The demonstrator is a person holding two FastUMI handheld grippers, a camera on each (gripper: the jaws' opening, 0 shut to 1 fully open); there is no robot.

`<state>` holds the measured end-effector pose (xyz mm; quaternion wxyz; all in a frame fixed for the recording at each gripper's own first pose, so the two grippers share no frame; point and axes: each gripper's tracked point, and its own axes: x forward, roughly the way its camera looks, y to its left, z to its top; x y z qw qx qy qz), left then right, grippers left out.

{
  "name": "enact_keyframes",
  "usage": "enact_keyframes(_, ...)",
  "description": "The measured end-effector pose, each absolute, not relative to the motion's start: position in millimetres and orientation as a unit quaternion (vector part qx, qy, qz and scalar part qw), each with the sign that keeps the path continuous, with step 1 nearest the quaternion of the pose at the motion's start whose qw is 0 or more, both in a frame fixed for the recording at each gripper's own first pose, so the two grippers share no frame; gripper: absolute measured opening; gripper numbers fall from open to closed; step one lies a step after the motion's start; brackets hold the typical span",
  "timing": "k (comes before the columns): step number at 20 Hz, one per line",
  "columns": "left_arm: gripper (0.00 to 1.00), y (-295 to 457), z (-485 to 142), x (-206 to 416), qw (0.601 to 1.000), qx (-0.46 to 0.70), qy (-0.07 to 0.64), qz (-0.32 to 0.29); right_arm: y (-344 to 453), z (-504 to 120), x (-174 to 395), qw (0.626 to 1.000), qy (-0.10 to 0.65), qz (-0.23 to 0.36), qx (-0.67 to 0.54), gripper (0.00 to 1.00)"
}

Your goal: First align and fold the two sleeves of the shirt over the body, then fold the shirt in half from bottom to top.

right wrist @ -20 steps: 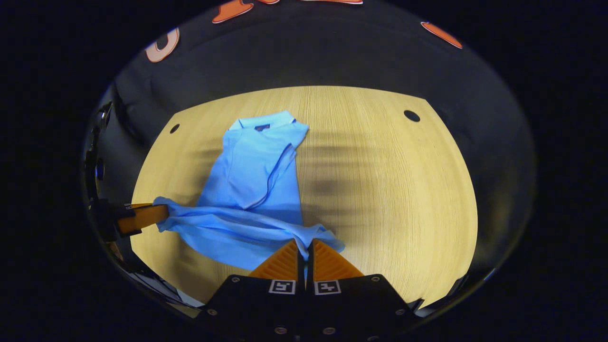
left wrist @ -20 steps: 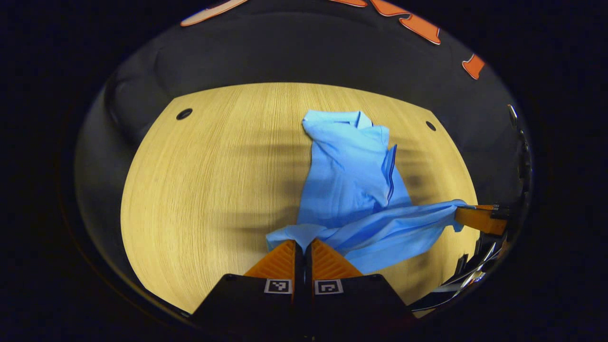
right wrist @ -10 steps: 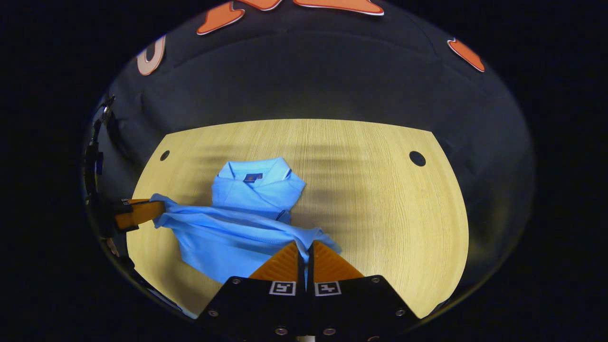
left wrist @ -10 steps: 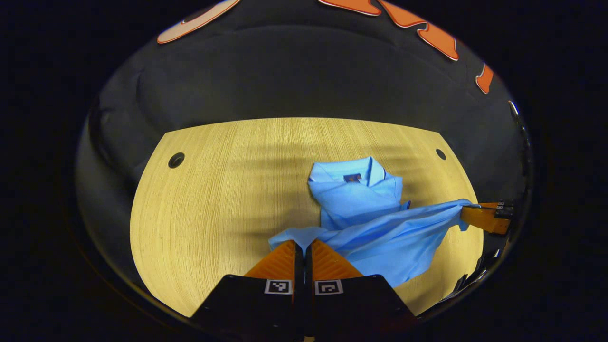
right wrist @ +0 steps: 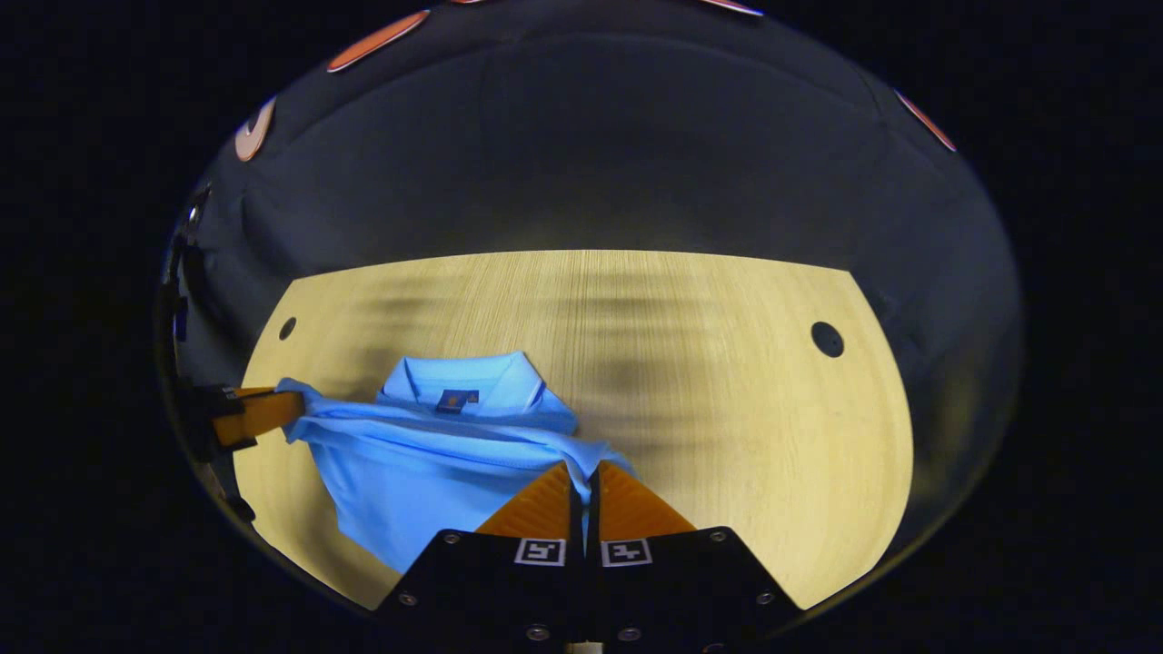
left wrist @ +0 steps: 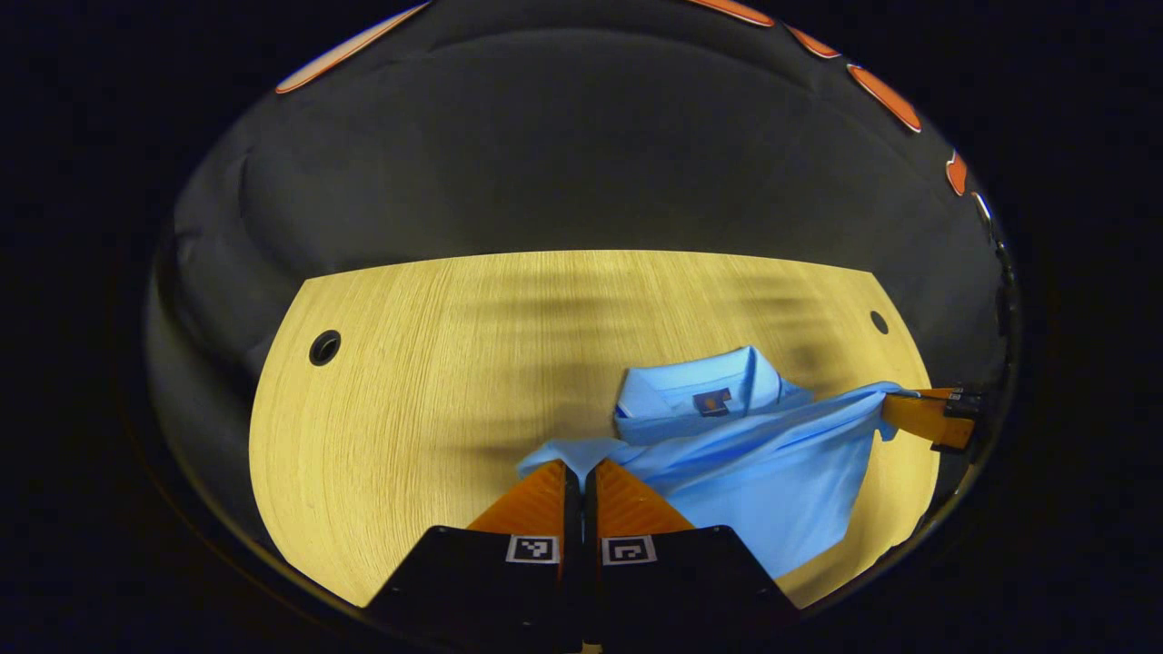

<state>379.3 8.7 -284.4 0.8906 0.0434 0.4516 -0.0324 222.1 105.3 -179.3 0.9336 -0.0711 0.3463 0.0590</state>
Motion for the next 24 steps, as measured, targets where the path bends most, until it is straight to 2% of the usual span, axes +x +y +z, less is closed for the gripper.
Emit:
enact_keyframes(3, 0.05, 11.7, -292.1, 382.4, 0.888, 0.03, 0.458, -0.021, 105.9, -193.5, 220.6, 0.922, 0.378, 0.063, -0.053, 0.02)
enact_keyframes(4, 0.07, 14.1, -294.1, 382.5, 0.888, 0.026, 0.459, -0.017, 100.9, -191.8, 223.6, 0.923, 0.376, 0.056, -0.061, 0.08)
enact_keyframes(5, 0.12, 12.3, -301.0, 379.7, 0.887, 0.018, 0.46, -0.015, 97.0, -189.8, 225.4, 0.925, 0.37, 0.048, -0.071, 0.12)
enact_keyframes(6, 0.19, 16.3, -298.9, 378.9, 0.888, 0.02, 0.459, -0.005, 97.6, -192.4, 225.5, 0.926, 0.366, 0.042, -0.077, 0.29)
enact_keyframes(9, 1.0, 24.5, -284.1, 380.0, 0.9, 0.024, 0.436, 0.004, 100.7, -190.6, 219.5, 0.93, 0.358, 0.038, -0.071, 0.82)
enact_keyframes(10, 0.98, 27.3, -275.2, 380.5, 0.905, 0.029, 0.424, 0.006, 100.7, -183.6, 217.4, 0.933, 0.352, 0.039, -0.066, 1.0)
enact_keyframes(18, 0.98, 23.2, -133.5, 367.5, 0.963, 0.08, 0.256, 0.007, 95.7, -103.5, 166.7, 0.968, 0.239, 0.048, -0.064, 1.0)
enact_keyframes(24, 0.98, 11.1, -59.8, 309.4, 0.983, 0.073, 0.168, -0.003, 90.2, -31.2, 106.7, 0.991, 0.121, 0.056, -0.033, 0.99)
